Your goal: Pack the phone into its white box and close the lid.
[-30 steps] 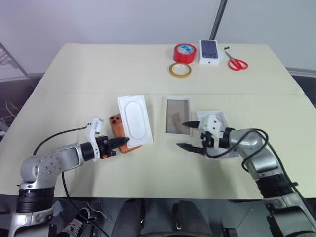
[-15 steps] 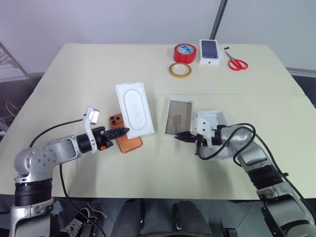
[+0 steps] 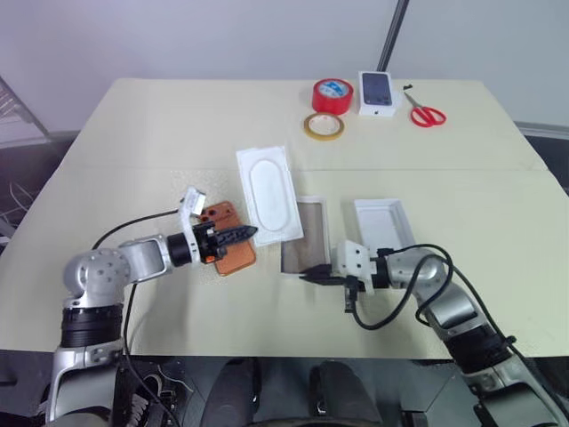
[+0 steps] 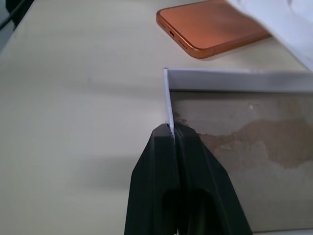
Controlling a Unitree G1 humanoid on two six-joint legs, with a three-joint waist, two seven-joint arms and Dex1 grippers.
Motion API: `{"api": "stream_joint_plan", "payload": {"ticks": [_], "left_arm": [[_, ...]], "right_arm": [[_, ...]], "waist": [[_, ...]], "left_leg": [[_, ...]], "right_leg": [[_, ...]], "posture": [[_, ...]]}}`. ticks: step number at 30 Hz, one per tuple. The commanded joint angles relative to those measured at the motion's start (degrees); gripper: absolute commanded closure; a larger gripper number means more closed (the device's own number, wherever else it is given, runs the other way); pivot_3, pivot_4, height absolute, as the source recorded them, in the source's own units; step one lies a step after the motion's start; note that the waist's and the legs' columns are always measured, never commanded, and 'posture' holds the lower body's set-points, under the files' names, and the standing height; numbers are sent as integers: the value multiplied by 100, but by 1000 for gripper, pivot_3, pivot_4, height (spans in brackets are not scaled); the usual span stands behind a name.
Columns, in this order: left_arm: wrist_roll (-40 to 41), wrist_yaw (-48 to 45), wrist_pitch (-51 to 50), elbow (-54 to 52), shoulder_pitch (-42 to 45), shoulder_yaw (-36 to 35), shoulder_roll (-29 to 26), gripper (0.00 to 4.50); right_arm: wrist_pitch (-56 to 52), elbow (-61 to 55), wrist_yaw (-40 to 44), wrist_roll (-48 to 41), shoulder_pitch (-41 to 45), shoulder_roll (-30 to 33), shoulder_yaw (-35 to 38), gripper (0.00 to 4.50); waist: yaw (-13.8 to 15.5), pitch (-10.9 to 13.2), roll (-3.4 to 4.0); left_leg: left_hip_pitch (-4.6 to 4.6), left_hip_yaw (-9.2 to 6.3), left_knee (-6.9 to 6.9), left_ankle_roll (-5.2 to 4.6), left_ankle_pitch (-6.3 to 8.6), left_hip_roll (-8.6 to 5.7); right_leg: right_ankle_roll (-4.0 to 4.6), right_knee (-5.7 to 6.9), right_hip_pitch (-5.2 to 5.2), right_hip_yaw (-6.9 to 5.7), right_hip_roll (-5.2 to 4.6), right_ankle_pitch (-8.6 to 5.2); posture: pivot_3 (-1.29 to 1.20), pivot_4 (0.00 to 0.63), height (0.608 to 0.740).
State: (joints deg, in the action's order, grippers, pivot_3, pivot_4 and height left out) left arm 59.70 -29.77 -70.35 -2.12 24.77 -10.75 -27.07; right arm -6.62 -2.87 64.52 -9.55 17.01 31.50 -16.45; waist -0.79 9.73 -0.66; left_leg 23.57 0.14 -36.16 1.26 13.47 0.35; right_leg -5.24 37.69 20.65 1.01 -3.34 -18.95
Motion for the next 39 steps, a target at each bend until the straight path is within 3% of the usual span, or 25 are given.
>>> {"api": "stream_joint_plan", "payload": {"ticks": [1,3,8,11,17,20,23,27,31,32,33,36,39], "left_arm": [[-184,-214,163,-125,53,245,46,4500],[-224,-287,141,-242,-18,373,66,4500],[-90,-339,13,-398,-154,376,147,4500],[-129,-368,-9,-425,-221,475,212,4500],[-326,-366,39,-283,-116,682,411,4500],[-325,-417,-32,-222,-74,705,419,3609],[-555,-453,163,-280,-51,825,336,2127],[-656,-462,141,-297,-6,800,274,2127],[-973,-676,764,-576,-65,729,99,2127],[-1105,-726,1014,-657,-102,719,60,2066],[-1278,-781,1319,-744,-155,712,10,2066],[-1854,-992,2185,-886,-351,780,-205,2066],[-2337,-1393,3047,-940,-662,866,-446,2066]], "right_arm": [[-247,-418,-67,-287,54,-18,210,3085],[-206,-634,-37,-402,-66,163,418,2136],[-746,-1198,242,-1039,-511,885,1114,2136],[-480,-693,426,-921,-709,1493,1579,2136],[250,318,155,-589,-231,1476,1724,2136],[474,391,44,-485,-121,1305,1618,2071],[465,332,-95,-507,-17,1050,1540,2071],[219,160,-241,-680,155,753,1555,2071],[-129,84,-507,-967,492,299,1554,2071],[-119,63,-558,-896,522,221,1470,2609],[-124,29,-591,-825,532,139,1365,2873],[-82,60,-752,-470,581,-43,1018,4459],[253,261,-800,221,560,40,523,4459]], "waist": [[-2,0,0],[5,0,0],[26,4,-3],[27,7,-8],[-13,9,-6],[8,9,-6],[24,10,-7],[13,11,-7],[-6,12,-8],[-3,11,-8],[4,11,-7],[7,12,-7],[4,12,-5]], "left_leg": [[0,0,0,0,0,0],[0,0,2,1,0,0],[4,0,2,0,0,0],[3,-3,2,0,0,0],[-6,-3,2,-2,0,2],[-5,-3,3,-1,-1,5],[-1,-4,4,-1,-1,5],[0,-4,-1,0,-2,4],[-2,-4,-2,3,-3,4],[-2,-4,-1,4,-4,5],[-3,-5,1,6,-5,5],[-2,-4,10,7,-5,6],[0,-3,12,7,-5,5]], "right_leg": [[0,0,0,0,0,0],[0,0,2,0,0,0],[-1,-8,0,0,-1,-1],[0,-12,-6,-4,-3,-1],[6,-12,-12,-3,1,1],[5,-11,-10,-3,9,2],[2,-14,-10,-5,10,0],[1,-12,-10,-4,10,1],[2,-9,-10,-3,10,3],[2,-8,-10,-3,11,3],[2,-8,-9,-4,11,3],[3,-11,-5,-3,11,2],[4,-14,-2,-2,9,2]], "posture": [[0,150,740],[0,150,740],[0,150,740],[0,150,740],[0,150,740],[0,150,740],[0,150,740],[0,150,740],[0,150,740],[0,150,740],[0,150,740],[0,150,740],[0,150,740]]}}
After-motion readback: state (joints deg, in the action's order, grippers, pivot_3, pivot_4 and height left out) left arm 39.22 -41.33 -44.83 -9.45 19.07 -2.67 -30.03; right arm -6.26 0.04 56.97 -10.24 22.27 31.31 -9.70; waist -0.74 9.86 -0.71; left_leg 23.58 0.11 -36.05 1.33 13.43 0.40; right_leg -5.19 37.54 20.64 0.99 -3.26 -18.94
